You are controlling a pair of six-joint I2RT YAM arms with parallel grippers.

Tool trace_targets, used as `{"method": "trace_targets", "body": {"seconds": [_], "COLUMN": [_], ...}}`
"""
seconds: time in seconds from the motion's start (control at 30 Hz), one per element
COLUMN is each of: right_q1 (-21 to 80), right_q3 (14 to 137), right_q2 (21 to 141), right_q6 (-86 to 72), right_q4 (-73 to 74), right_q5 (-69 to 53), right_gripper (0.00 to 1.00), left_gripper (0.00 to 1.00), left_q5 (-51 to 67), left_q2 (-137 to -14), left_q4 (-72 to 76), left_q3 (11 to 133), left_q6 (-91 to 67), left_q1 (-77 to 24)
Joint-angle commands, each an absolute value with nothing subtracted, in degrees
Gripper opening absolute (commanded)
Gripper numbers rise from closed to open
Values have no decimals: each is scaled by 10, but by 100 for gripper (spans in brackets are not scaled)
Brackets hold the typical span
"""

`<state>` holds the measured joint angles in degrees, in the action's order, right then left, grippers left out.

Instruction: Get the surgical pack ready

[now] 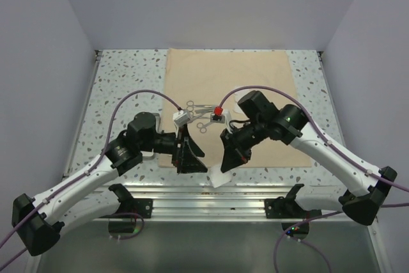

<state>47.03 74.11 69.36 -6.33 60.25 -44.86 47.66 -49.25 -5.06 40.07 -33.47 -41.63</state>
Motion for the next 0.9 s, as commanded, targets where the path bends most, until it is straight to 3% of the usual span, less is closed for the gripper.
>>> {"method": "trace_targets", "body": {"seconds": [0.0, 0.57, 0.87], "right_q1": [479, 498, 499], "right_q3": [788, 775, 777], "right_q2": [705, 715, 712], "right_q6": [-55, -81, -88], "right_q4": [623, 582, 567], "right_q5": [-480, -479, -446], "right_gripper": [0, 0, 0], "left_gripper": [98, 94, 71], "left_q5": [470, 531, 567], "left_q2": [-511, -567, -581], "left_q4": [15, 112, 91], "left_q3": [426, 425, 417], "left_q6": [-343, -374, -375], "left_q1": [-450, -480, -482]}}
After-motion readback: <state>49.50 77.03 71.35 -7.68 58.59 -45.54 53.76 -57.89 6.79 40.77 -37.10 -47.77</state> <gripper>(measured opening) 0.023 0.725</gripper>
